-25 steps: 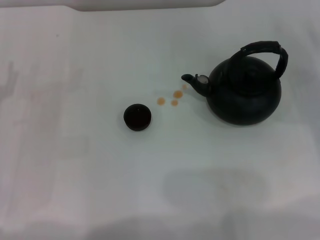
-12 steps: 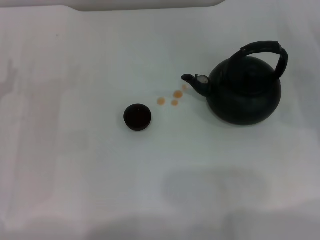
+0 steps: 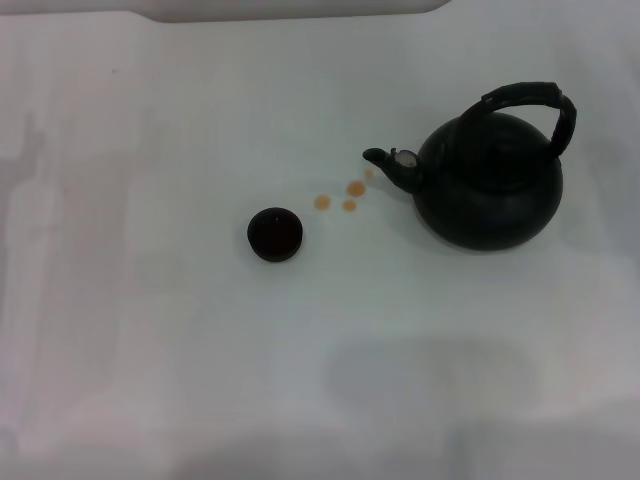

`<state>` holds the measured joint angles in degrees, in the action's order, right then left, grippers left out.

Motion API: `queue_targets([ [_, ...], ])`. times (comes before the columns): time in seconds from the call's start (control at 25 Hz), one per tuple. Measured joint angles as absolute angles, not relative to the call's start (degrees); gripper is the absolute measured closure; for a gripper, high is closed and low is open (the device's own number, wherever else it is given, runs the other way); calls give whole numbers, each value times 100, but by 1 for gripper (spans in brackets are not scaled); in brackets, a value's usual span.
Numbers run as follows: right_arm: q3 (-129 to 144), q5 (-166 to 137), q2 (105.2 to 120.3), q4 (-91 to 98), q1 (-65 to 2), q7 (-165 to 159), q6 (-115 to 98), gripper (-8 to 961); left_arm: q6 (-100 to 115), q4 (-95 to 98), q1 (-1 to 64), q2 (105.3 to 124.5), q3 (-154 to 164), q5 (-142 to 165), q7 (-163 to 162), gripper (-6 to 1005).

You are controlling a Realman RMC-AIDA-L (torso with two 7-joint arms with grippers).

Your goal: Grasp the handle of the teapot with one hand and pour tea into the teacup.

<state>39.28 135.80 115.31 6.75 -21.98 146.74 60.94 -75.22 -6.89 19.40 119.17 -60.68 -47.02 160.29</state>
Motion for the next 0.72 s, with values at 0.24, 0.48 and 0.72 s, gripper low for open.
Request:
queue_targets([
  [0.24,3886,13585,11531,711,-2218,14676,6083,319,-7526,-760,1966,11905,-6074,-4713,16031,111],
  [0.48,3790,13589,11531,757,-2281,14678,6013,319,-7511,-766,2042,11901,-6073,-4788,16031,111],
  [0.72,3787,13598,11531,771,-2388,14678,5899,319,-7511,-765,2082,11900,-6073,-4810,16011,111],
])
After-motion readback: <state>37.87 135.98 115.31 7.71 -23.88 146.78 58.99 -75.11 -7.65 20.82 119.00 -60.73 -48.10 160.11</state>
